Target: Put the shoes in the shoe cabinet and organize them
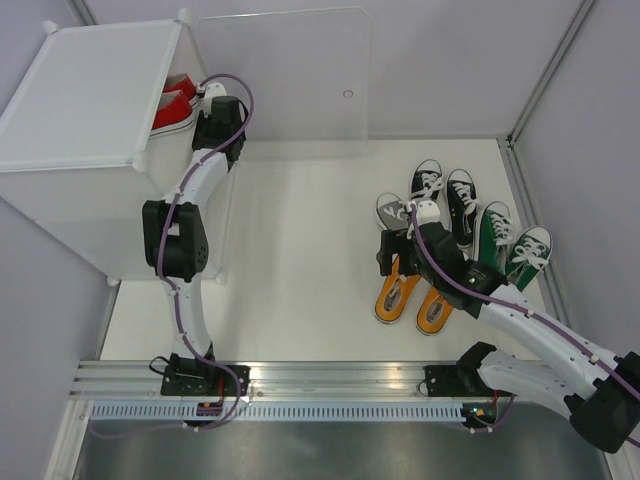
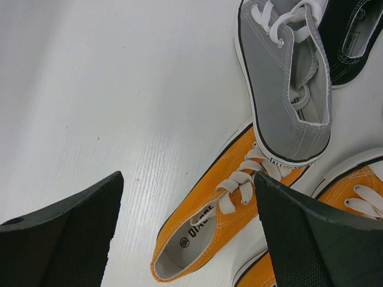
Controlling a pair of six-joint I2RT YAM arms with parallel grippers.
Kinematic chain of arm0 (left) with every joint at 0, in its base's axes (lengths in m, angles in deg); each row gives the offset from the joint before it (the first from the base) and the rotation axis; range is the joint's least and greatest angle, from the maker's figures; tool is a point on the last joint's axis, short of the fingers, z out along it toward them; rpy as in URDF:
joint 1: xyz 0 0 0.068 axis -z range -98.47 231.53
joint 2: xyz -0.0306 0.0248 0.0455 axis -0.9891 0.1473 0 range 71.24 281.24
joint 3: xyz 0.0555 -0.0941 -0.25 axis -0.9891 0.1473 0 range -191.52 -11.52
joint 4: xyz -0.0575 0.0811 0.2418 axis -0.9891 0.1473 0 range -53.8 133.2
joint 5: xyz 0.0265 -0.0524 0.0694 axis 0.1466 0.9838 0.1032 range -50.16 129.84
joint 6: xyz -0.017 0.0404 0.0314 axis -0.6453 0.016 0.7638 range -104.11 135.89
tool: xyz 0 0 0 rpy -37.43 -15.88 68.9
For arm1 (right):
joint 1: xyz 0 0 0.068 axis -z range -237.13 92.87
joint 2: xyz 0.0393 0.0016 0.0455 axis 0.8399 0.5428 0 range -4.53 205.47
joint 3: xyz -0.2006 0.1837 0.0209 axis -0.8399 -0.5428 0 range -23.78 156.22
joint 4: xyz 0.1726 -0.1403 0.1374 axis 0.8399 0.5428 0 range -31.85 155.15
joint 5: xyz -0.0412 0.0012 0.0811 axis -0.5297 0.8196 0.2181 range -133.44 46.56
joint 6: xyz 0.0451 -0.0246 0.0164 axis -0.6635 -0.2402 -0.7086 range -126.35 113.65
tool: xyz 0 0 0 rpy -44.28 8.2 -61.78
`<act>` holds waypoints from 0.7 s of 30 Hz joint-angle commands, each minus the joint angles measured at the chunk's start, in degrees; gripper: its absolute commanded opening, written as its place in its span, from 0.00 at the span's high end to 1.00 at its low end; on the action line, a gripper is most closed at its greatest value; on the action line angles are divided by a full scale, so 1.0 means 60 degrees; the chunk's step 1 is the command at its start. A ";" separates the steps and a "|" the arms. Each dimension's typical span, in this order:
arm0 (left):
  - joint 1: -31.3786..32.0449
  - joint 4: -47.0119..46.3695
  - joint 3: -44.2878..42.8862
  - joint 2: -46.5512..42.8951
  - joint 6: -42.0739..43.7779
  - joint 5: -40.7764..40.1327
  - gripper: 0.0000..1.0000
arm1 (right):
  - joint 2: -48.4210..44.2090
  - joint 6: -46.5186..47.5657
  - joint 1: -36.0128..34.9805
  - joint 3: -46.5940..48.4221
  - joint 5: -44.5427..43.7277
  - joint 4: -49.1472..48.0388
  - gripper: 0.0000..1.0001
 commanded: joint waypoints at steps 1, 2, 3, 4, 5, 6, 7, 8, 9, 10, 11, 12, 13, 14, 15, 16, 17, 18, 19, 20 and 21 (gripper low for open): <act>-0.0434 -0.0318 -0.0547 -0.0015 -0.0481 -0.0403 0.00 | -0.0103 0.0110 -0.0062 -0.0015 -0.0058 -0.0377 0.07; -0.0435 -0.0347 -0.0532 -0.0044 -0.0612 -0.0506 0.02 | -0.0103 0.0110 -0.0062 -0.0015 -0.0044 -0.0392 0.07; -0.0435 -0.0362 -0.0430 -0.0088 -0.0671 -0.0594 0.02 | -0.0074 0.0110 -0.0062 -0.0015 -0.0058 -0.0377 0.07; -0.0435 -0.0478 -0.0371 -0.0161 -0.0686 -0.0638 0.03 | -0.0074 0.0096 -0.0077 -0.0015 -0.0058 -0.0392 0.07; -0.0435 -0.0508 -0.0342 -0.0191 -0.0701 -0.0638 0.03 | -0.0074 0.0096 -0.0062 -0.0029 -0.0058 -0.0392 0.07; -0.0435 -0.0509 -0.0327 -0.0177 -0.0701 -0.0725 0.04 | -0.0059 0.0096 -0.0062 -0.0029 -0.0058 -0.0392 0.07; -0.0435 -0.0494 -0.0341 -0.0148 -0.0715 -0.0929 0.04 | -0.0074 0.0110 -0.0062 -0.0029 -0.0058 -0.0392 0.07; -0.0435 -0.0494 -0.0327 -0.0133 -0.0686 -0.1004 0.04 | -0.0059 0.0096 -0.0062 -0.0029 -0.0058 -0.0392 0.07; -0.0435 -0.0479 -0.0298 -0.0118 -0.0686 -0.1063 0.05 | -0.0059 0.0110 -0.0062 -0.0015 -0.0058 -0.0392 0.07; -0.0435 -0.0450 -0.0283 -0.0132 -0.0701 -0.1165 0.05 | -0.0074 0.0110 -0.0062 -0.0015 -0.0044 -0.0406 0.07; -0.0435 -0.0392 -0.0239 -0.0133 -0.0802 -0.1151 0.05 | -0.0059 0.0110 -0.0062 -0.0015 -0.0058 -0.0392 0.07; -0.0420 -0.0362 -0.0152 -0.0162 -0.0847 -0.0919 0.05 | -0.0074 0.0110 -0.0062 -0.0015 -0.0073 -0.0392 0.07; -0.0406 -0.0333 -0.0093 -0.0176 -0.0876 -0.0772 0.05 | -0.0074 0.0096 -0.0062 -0.0015 -0.0088 -0.0406 0.07; -0.0376 -0.0304 -0.0034 -0.0278 -0.0920 -0.0611 0.05 | -0.0074 0.0110 -0.0062 -0.0015 -0.0073 -0.0392 0.07; -0.0318 -0.0318 0.0097 -0.0337 -0.0920 -0.0479 0.05 | -0.0074 0.0110 -0.0062 0.0000 -0.0059 -0.0377 0.07; -0.0260 -0.0318 0.0156 -0.0381 -0.0891 -0.0332 0.04 | -0.0074 0.0110 -0.0062 0.0000 -0.0058 -0.0392 0.07; -0.0215 -0.0304 0.0229 -0.0483 -0.0862 -0.0258 0.03 | -0.0074 0.0110 -0.0062 0.0000 -0.0073 -0.0392 0.07; -0.0157 -0.0274 0.0346 -0.0528 -0.0833 -0.0185 0.03 | -0.0074 0.0110 -0.0062 0.0000 -0.0073 -0.0377 0.07; -0.0055 -0.0289 0.0420 -0.0572 -0.0804 -0.0097 0.02 | -0.0074 0.0110 -0.0062 0.0014 -0.0073 -0.0348 0.07; -0.0010 -0.0274 0.0493 -0.0645 -0.0731 -0.0053 0.02 | -0.0074 0.0110 -0.0062 0.0029 -0.0102 -0.0334 0.07; 0.0121 -0.0245 0.0624 -0.0732 -0.0687 0.0020 0.02 | -0.0074 0.0110 -0.0062 0.0044 -0.0131 -0.0319 0.07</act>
